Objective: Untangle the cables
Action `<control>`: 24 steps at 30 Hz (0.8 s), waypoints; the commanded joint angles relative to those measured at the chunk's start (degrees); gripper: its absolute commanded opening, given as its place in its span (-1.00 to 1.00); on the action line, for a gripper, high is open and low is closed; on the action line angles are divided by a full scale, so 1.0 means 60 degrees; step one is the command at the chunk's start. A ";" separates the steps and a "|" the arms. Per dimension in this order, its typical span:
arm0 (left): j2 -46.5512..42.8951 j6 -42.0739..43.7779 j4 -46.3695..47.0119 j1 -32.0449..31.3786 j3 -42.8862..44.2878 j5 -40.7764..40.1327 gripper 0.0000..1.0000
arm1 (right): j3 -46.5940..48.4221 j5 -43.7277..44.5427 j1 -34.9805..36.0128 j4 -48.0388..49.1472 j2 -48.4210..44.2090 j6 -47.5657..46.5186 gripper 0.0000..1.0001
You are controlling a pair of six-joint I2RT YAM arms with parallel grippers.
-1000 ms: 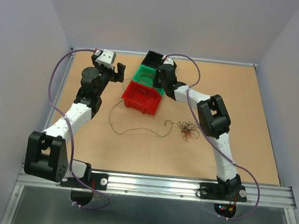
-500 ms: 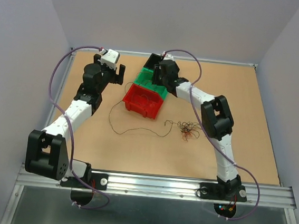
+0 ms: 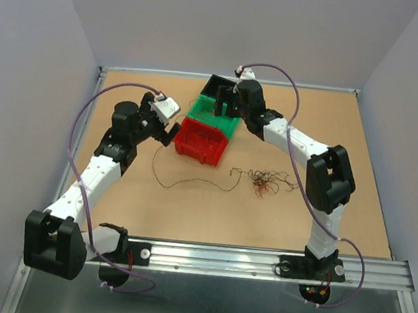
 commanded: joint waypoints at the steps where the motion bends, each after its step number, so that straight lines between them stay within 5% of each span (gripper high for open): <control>1: -0.0755 0.2327 -0.1649 -0.0578 -0.0442 0.2440 0.98 | -0.1428 0.0741 0.0041 0.0158 -0.1860 -0.0354 0.75; 9: -0.0422 0.3091 -0.1885 -0.2775 -0.1293 0.1358 0.97 | -0.3700 0.1476 0.0041 0.0495 -0.4136 -0.0251 0.93; 19: 0.1733 0.2842 -0.2412 -0.3407 -0.0648 0.0611 0.79 | -0.4639 0.1242 0.0041 0.0758 -0.5396 -0.0573 0.98; 22: 0.2099 0.2944 -0.2690 -0.3437 -0.0429 0.0669 0.69 | -0.4990 0.1198 0.0041 0.0846 -0.5719 -0.0690 1.00; 24: 0.2289 0.2945 -0.2822 -0.3466 -0.0311 0.0698 0.44 | -0.5195 0.1212 0.0041 0.0890 -0.5997 -0.0778 1.00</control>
